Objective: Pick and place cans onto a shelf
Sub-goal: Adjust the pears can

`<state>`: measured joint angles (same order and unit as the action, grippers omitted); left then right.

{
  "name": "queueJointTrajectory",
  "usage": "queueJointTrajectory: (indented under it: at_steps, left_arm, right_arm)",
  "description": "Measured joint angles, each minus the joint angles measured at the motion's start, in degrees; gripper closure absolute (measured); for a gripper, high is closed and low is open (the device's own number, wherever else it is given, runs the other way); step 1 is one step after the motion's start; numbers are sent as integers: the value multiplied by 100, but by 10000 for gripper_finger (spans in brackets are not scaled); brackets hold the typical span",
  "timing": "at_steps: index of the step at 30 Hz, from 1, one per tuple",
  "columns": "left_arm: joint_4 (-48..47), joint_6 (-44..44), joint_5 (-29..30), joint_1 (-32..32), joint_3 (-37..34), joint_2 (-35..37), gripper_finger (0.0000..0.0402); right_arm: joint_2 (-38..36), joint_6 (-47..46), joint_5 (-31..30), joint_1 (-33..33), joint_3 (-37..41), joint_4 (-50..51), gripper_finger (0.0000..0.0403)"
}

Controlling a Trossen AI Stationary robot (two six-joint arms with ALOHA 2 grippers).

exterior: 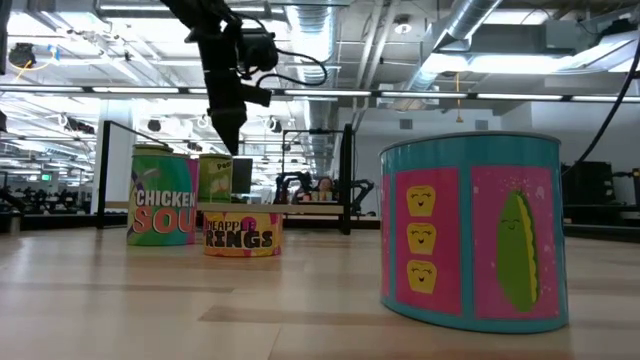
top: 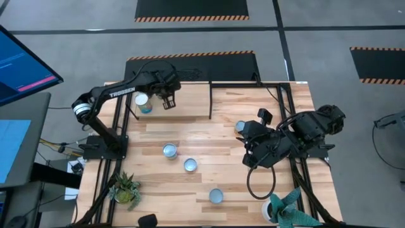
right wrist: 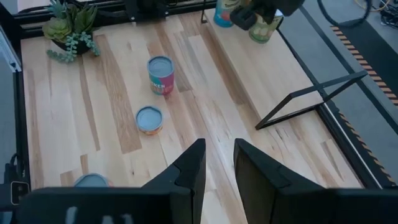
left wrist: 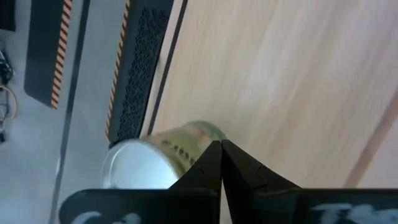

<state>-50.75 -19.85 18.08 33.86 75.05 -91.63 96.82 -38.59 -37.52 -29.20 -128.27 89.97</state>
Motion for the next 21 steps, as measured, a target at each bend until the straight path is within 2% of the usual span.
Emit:
queueJointTrajectory:
  at_steps: [8,21]
  left_arm:
    - [179,-83,406,57,92,-198,401]
    - [-14,-113,518,239,92,-215,401]
  right_arm:
    - [0,-1,7,86,1,4,297]
    - [0,0,17,84,1,4,297]
